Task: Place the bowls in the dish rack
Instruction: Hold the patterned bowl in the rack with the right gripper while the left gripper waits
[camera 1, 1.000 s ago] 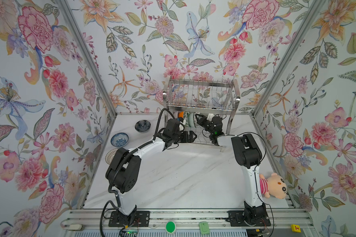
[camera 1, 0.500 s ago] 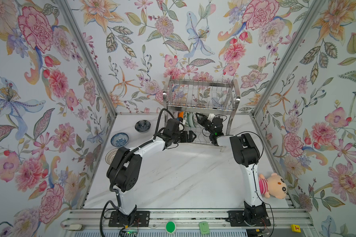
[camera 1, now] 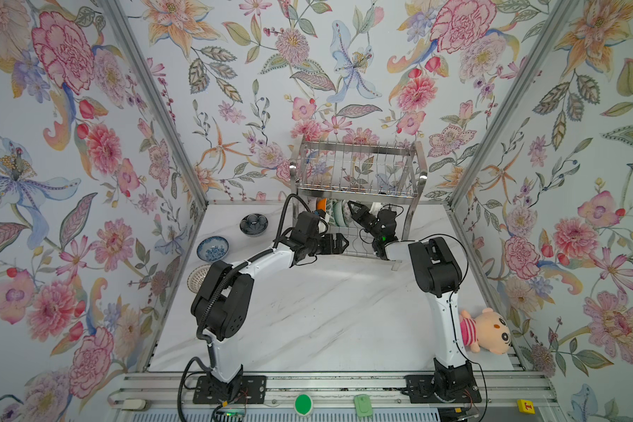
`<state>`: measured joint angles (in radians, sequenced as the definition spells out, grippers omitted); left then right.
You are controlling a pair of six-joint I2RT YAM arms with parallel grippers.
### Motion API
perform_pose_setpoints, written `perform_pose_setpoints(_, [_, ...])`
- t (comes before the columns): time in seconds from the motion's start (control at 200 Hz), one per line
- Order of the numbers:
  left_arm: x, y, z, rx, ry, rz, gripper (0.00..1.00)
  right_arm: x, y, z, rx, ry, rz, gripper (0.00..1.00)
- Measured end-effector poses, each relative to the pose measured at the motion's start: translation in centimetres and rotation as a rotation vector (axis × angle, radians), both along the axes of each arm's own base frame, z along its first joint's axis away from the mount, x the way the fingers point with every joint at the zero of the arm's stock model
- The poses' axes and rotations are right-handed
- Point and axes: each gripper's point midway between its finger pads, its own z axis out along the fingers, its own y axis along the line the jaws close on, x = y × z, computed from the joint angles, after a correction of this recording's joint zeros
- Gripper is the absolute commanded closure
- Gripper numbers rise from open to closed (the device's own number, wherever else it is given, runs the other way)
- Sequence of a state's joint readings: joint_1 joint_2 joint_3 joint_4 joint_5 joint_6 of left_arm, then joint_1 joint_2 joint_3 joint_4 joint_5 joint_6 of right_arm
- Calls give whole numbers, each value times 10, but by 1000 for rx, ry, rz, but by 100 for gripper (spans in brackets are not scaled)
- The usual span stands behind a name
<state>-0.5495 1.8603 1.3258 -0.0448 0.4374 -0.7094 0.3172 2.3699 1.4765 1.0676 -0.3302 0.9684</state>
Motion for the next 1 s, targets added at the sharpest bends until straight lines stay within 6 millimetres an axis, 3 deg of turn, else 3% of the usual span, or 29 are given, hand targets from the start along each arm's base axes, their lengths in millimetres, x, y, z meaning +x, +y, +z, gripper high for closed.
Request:
perform_pose_setpoints(0.561, [0,0,0,-1,0,0,1,-9,-5,-15,12,24,21,98])
perform_pose_setpoints(1.001, [0,0,0,-2,-1,1,1,-13,-8,-16,-40,20,23,93])
